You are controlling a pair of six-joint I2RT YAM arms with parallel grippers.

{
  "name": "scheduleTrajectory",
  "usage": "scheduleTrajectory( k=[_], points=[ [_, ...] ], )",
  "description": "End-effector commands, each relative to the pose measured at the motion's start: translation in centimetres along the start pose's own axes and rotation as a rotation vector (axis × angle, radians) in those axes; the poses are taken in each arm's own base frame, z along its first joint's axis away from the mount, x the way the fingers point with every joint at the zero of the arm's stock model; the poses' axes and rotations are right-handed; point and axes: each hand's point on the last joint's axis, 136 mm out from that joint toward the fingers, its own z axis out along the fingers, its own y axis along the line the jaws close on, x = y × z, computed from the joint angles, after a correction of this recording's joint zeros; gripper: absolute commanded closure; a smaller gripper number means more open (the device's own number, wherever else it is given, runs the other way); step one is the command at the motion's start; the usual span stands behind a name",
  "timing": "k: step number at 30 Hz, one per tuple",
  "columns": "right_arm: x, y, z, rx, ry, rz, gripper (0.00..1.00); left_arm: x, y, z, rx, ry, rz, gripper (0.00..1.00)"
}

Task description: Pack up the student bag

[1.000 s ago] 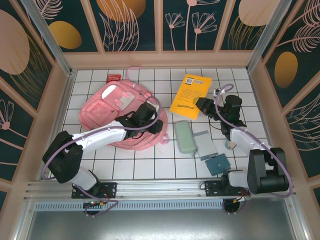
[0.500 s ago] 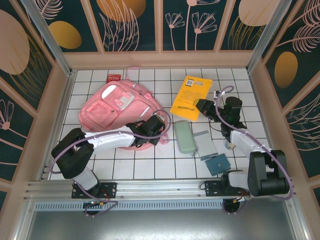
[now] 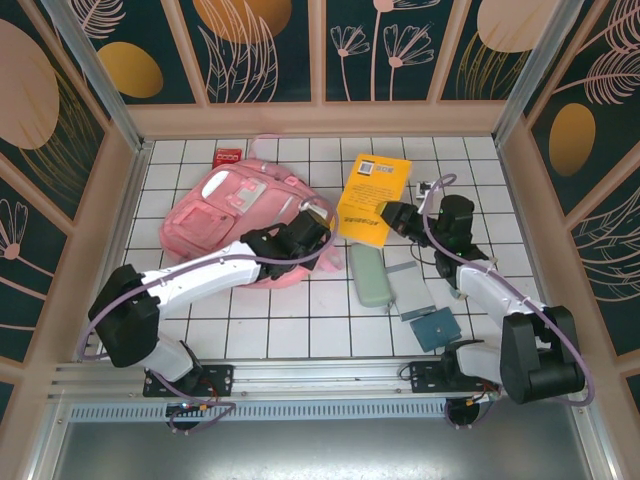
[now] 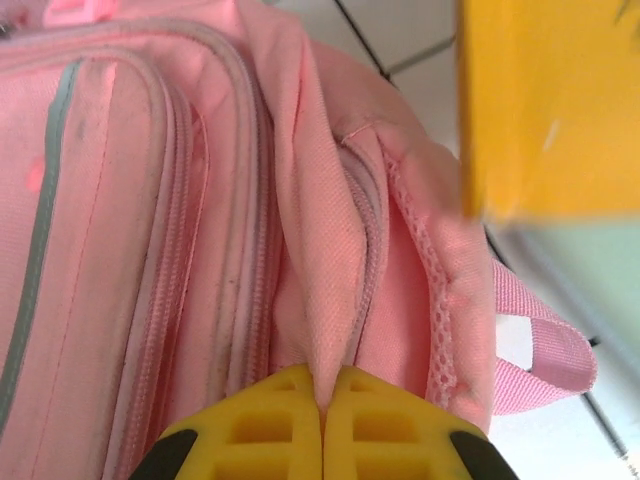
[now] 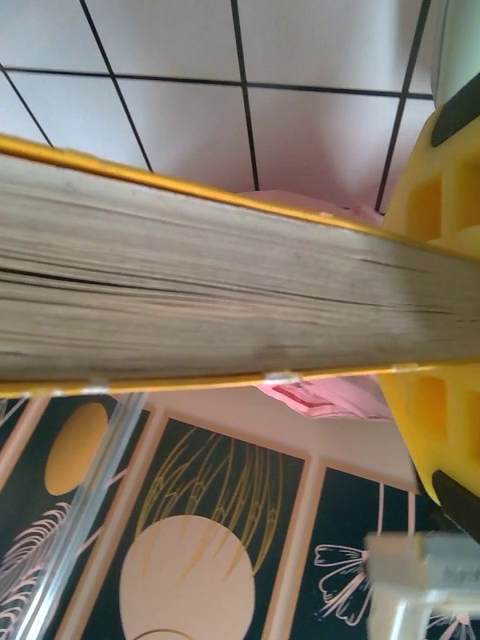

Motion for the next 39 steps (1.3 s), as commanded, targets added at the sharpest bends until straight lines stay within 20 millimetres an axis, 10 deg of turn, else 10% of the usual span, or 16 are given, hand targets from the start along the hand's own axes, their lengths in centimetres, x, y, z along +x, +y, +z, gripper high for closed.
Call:
scheduleTrajectory(
  k=[1,12,17,26,39],
  points=[
    [-1.2,3.0,-0.3,-0.070,-0.060,-0.083,1.00,-3.9,-0.6,-2.5,0.055,-0.103,-0.029,1.00],
    [-1.1,2.6,-0.3,-0.041,-0.055,-0.094,1.00,-1.6,-1.9,1.1,0.075,-0.013,0.015,1.00],
    [-1.2,2.6,-0.1,-0.039,-0.055,-0.095,1.00,-0.6,-2.3,1.7,0.100,0.020,0.023,0.83],
    [-1.1,2.4,0.1,-0.041,-0.050,-0.088,1.00,1.1,-2.7,2.9,0.108,0.064,0.039,1.00],
    [1.5,3.6,0.9,-0.073,-0.052,-0.035,1.00,-8.3,2.6,-4.0,-0.097,-0.209,-0.109,1.00]
  ],
)
